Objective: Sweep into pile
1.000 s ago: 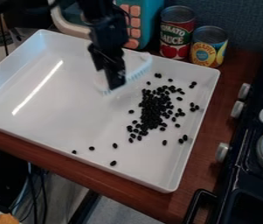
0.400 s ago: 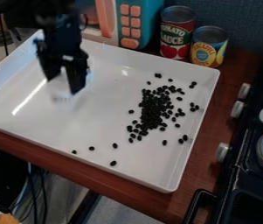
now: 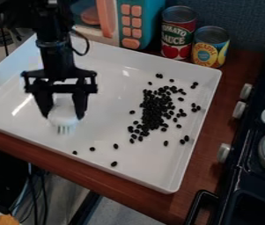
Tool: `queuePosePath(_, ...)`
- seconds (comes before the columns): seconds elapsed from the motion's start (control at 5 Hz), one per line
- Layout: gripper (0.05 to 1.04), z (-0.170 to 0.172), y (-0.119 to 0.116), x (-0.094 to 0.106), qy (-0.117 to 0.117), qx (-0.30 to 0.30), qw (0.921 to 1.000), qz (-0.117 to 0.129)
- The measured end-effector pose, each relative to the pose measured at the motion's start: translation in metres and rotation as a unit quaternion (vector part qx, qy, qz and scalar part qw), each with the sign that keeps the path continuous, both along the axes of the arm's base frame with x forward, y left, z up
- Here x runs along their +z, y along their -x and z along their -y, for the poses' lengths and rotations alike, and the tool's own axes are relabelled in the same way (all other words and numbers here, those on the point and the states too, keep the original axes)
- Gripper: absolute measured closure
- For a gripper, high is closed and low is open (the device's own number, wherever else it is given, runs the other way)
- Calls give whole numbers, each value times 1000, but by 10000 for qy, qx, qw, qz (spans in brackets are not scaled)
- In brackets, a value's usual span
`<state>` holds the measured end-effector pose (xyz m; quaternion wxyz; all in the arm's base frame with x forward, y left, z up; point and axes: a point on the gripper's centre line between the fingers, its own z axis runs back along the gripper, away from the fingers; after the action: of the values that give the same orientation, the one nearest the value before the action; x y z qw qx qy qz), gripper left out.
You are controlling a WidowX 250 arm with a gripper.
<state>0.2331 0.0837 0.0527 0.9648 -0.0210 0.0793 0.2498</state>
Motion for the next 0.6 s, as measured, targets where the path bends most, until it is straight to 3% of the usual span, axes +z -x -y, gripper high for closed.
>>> queuePosePath(0.6,334,19,15,-19,70,455,9989,53)
